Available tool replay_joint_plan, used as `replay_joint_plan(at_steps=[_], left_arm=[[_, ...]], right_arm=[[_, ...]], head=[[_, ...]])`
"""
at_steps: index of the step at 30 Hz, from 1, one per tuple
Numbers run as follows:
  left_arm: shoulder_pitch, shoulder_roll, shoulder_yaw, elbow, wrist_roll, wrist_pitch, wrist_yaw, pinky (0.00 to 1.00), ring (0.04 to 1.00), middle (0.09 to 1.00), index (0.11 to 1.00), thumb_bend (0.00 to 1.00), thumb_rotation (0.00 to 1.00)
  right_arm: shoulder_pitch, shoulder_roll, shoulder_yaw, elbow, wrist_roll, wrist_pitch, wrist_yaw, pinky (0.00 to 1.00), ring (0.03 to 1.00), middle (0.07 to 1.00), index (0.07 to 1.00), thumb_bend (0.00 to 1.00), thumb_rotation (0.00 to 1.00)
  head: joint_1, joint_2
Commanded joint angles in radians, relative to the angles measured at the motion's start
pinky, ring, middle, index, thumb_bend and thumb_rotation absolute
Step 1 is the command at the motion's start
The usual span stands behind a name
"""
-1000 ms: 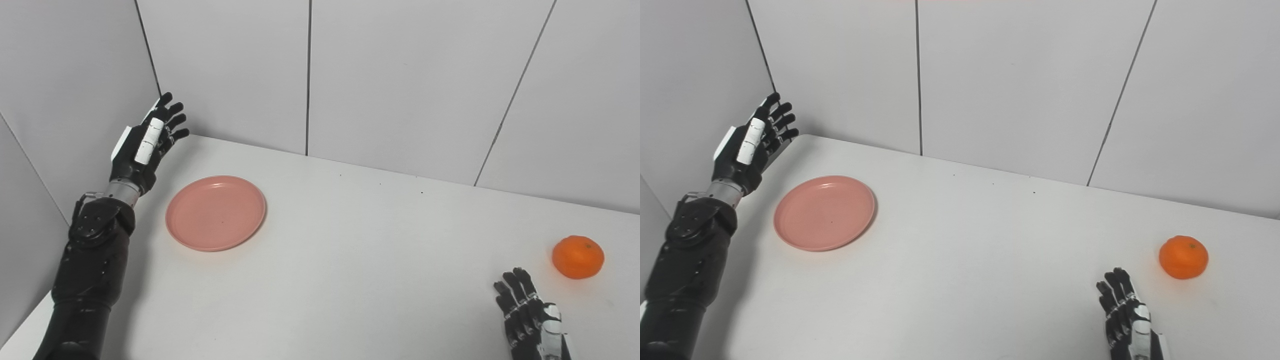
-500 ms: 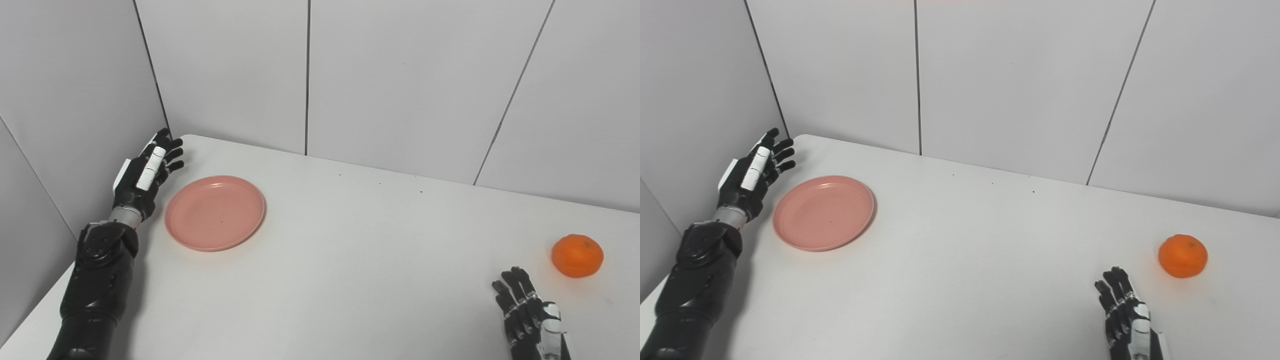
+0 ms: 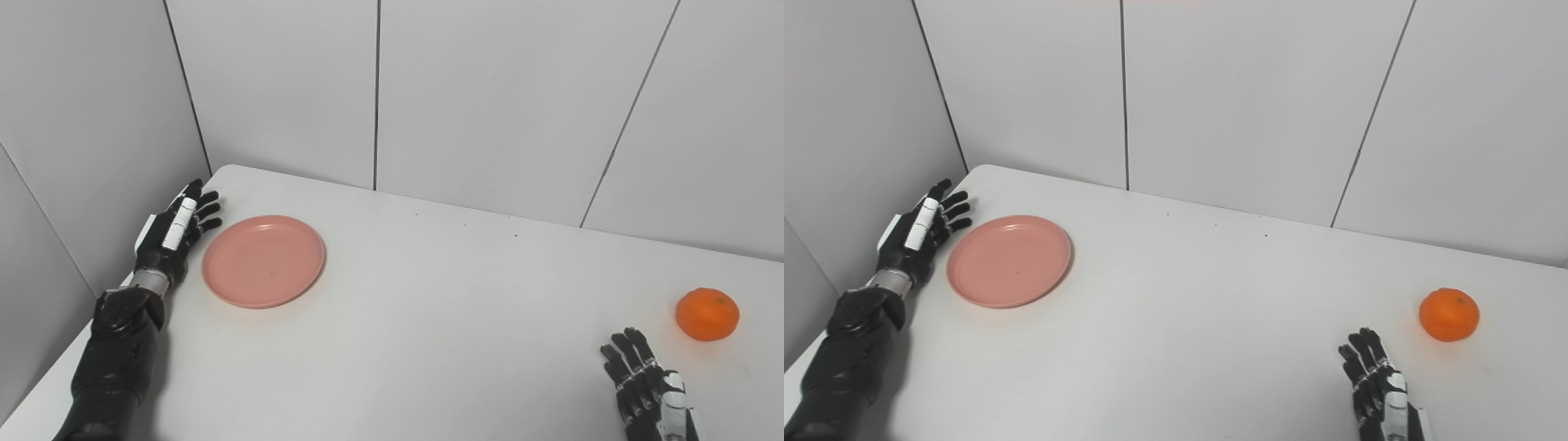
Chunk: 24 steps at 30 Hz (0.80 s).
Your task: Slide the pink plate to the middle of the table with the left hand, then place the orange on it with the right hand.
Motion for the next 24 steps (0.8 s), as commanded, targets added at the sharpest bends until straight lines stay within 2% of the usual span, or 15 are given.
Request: replay_joint_plan(at_steps=[1, 7, 10, 14, 17, 21, 24], left_arm=[[-0.046, 0.037, 0.001, -0.004, -0.004, -0.032, -0.011, 0.78, 0.861, 0.863, 0.911, 1.00, 0.77], [-0.050, 0.029, 0.032, 0.012, -0.098, 0.006, -0.095, 0.73, 0.851, 0.884, 0.919, 1.00, 0.77], [-0.051, 0.020, 0.046, 0.015, -0.140, 0.034, -0.127, 0.82, 0.880, 0.888, 0.940, 1.00, 0.75], [-0.056, 0.007, 0.067, 0.034, -0.187, 0.059, -0.166, 0.84, 0.895, 0.869, 0.949, 1.00, 0.74], [-0.048, -0.002, 0.064, 0.022, -0.195, 0.067, -0.177, 0.85, 0.896, 0.874, 0.955, 0.99, 0.76], [-0.040, -0.024, 0.084, -0.008, -0.239, 0.120, -0.173, 0.85, 0.869, 0.892, 0.957, 0.95, 0.78], [-0.026, -0.037, 0.089, -0.045, -0.255, 0.151, -0.169, 0.87, 0.887, 0.905, 0.959, 0.93, 0.80]], right_arm=[[0.037, 0.010, 0.006, 0.030, 0.011, -0.029, 0.008, 0.97, 0.902, 0.913, 0.903, 0.75, 0.98], [0.036, 0.014, 0.005, 0.033, 0.019, -0.032, 0.008, 0.97, 0.902, 0.913, 0.902, 0.74, 0.98], [0.036, 0.014, 0.005, 0.031, 0.015, -0.025, 0.004, 0.97, 0.899, 0.912, 0.903, 0.74, 0.98], [0.037, 0.015, 0.005, 0.030, 0.015, -0.025, 0.003, 0.96, 0.894, 0.910, 0.903, 0.74, 0.98], [0.036, 0.014, 0.004, 0.033, 0.016, -0.029, 0.005, 0.96, 0.892, 0.907, 0.904, 0.74, 0.99], [0.036, 0.012, 0.005, 0.031, 0.013, -0.030, 0.006, 0.95, 0.889, 0.905, 0.902, 0.75, 0.99], [0.035, 0.009, 0.007, 0.032, 0.012, -0.033, 0.010, 0.96, 0.895, 0.911, 0.908, 0.76, 1.00]], head=[[-0.002, 0.002], [-0.004, 0.003], [-0.005, 0.005], [-0.007, 0.007], [-0.008, 0.010], [-0.011, 0.011], [-0.012, 0.012]])
